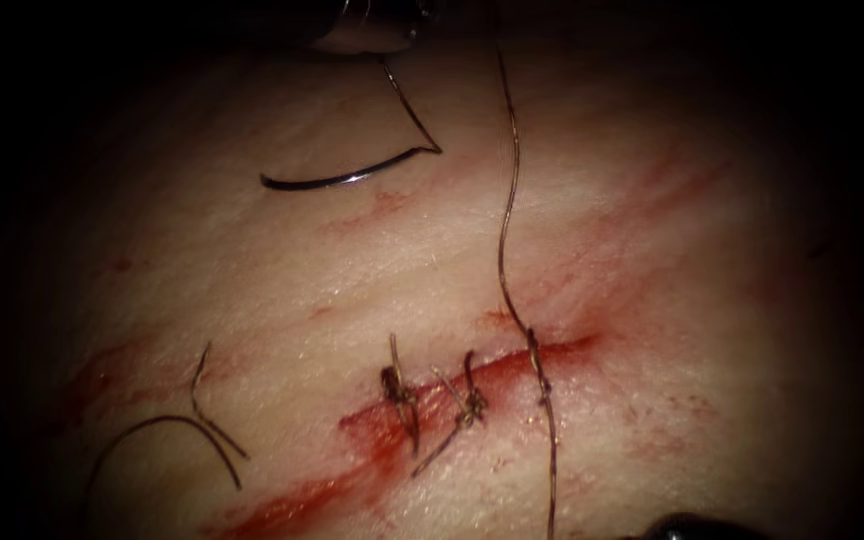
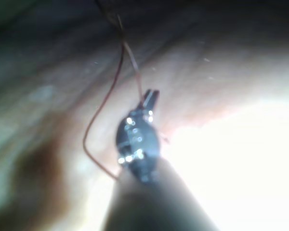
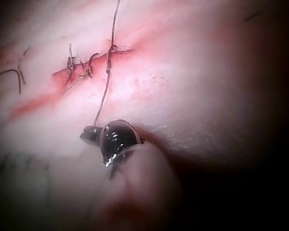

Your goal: Wound Closure

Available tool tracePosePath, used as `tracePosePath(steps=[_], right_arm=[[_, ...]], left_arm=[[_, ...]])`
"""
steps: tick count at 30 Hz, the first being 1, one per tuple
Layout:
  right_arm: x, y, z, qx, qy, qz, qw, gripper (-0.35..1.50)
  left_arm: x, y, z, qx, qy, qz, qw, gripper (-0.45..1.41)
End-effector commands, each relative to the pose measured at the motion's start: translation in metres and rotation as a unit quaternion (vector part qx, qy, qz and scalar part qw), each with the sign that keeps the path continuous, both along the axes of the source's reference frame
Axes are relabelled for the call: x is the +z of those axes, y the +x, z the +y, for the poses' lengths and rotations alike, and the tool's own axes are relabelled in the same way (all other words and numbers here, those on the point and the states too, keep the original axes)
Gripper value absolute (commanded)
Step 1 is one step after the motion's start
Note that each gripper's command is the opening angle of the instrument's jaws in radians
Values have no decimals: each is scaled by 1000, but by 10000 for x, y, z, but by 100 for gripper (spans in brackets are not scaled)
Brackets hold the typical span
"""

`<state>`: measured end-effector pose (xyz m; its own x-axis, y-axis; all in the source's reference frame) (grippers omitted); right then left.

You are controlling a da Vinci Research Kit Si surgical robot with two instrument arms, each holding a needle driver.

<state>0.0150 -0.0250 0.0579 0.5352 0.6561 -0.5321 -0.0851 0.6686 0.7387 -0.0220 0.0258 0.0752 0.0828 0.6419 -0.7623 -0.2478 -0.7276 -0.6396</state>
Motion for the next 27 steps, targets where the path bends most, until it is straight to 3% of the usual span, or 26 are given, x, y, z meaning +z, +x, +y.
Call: tracePosePath(steps=[1,2,3,4,5,7,13,16,21,27], right_arm=[[5,8,-3,-4,0,-6,1000,-35],[5,8,-3,-5,-1,-10,1000,-35],[6,9,-3,-6,-1,-12,1000,-8],[7,9,-3,-8,-1,-12,1000,44],[8,9,-4,-7,-2,-13,1000,81],[9,7,-2,4,-10,-18,1000,125],[7,-13,14,6,-24,-19,1000,133],[-9,-28,42,-27,-85,4,996,145],[-40,-48,94,2,-99,21,995,145],[-60,-55,134,13,-126,8,992,146]], left_arm=[[0,-3,-3,4,0,-4,1000,-45],[-8,0,-9,6,3,-7,1000,-45],[-14,3,-12,8,5,-10,1000,-45],[-21,5,-15,10,8,-13,1000,-45],[-31,9,-18,14,13,-16,1000,-45],[-46,13,-19,12,13,-24,1000,-45],[-99,25,-18,4,14,-50,999,-45],[-126,24,-27,7,21,-56,998,-45],[-153,17,-48,13,26,-68,997,-45],[-179,17,-66,19,26,-70,997,-45]])
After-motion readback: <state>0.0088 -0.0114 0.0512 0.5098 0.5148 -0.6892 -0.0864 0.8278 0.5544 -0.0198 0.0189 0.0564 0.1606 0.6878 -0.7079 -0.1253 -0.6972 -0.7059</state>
